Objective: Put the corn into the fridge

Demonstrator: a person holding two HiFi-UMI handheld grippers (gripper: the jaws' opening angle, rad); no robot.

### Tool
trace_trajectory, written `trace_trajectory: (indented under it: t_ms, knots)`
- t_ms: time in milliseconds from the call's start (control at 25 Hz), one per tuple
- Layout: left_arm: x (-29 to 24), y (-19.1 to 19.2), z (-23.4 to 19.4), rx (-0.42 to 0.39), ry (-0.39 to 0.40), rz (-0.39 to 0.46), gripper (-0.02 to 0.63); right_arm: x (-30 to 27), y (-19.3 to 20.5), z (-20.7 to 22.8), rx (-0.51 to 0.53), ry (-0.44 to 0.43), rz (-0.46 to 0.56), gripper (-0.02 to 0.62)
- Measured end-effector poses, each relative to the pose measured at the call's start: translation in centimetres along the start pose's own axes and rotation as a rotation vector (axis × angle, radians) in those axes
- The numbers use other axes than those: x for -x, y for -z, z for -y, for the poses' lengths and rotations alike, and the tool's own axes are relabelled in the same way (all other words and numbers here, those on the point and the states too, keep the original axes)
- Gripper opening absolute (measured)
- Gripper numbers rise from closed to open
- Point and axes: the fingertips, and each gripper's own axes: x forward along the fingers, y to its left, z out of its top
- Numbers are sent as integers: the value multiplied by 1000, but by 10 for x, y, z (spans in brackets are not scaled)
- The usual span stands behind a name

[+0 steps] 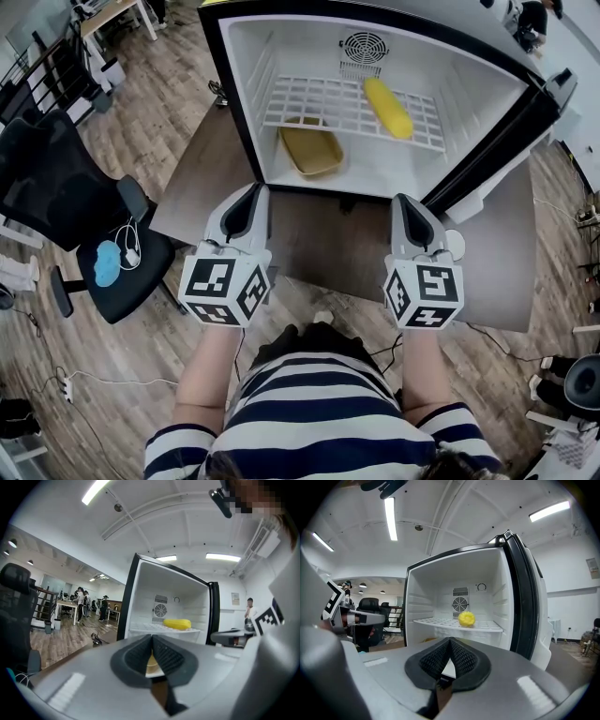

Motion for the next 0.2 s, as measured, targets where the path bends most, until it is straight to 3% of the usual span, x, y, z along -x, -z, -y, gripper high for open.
trace_trajectory:
  t_ms: [200]
  knots:
    - [0, -1, 1, 0, 0, 1, 0, -1, -2, 1, 11, -3, -3, -11]
